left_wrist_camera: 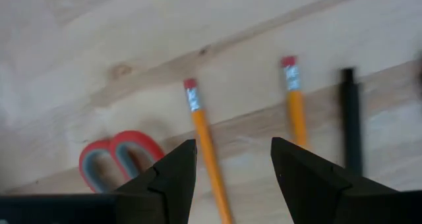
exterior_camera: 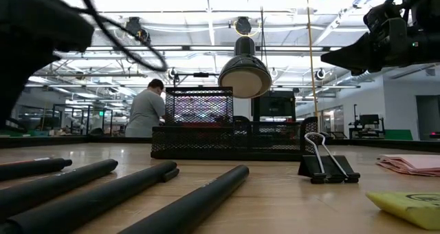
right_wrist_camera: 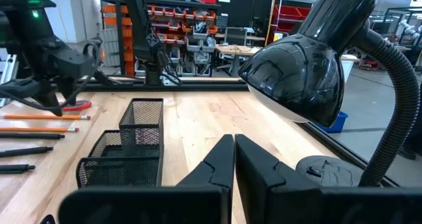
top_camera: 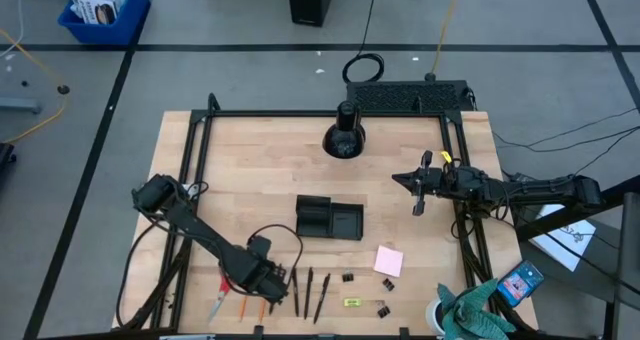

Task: Pick and place office supplies into organizer
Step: Put the orange pencil into the black desk organizer

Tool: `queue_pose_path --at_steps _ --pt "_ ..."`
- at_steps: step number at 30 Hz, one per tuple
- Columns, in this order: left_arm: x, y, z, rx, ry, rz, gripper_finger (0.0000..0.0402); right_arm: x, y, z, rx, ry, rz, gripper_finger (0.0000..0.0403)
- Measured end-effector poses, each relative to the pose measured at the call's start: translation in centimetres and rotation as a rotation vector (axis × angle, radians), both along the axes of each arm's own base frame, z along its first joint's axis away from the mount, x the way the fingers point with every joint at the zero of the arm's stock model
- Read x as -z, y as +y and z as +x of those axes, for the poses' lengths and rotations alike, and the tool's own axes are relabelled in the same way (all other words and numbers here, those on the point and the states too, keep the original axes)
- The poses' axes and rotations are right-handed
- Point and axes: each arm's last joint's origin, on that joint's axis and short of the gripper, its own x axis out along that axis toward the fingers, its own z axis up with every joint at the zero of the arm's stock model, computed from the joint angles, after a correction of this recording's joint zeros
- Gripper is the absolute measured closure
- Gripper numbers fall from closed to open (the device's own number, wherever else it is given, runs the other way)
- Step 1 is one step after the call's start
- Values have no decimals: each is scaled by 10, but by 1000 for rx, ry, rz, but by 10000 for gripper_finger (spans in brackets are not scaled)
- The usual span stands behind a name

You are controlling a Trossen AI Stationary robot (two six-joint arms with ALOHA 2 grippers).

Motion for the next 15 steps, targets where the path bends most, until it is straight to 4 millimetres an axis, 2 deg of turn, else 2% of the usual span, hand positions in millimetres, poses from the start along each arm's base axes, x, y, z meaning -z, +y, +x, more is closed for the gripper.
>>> queue_pose_path --at_steps 7,15 --pt "15 4 -9 -25 47 -6 199 0 0 0 0 0 0 394" --pt "31 6 -12 -10 3 -51 199 0 0 0 0 0 0 394"
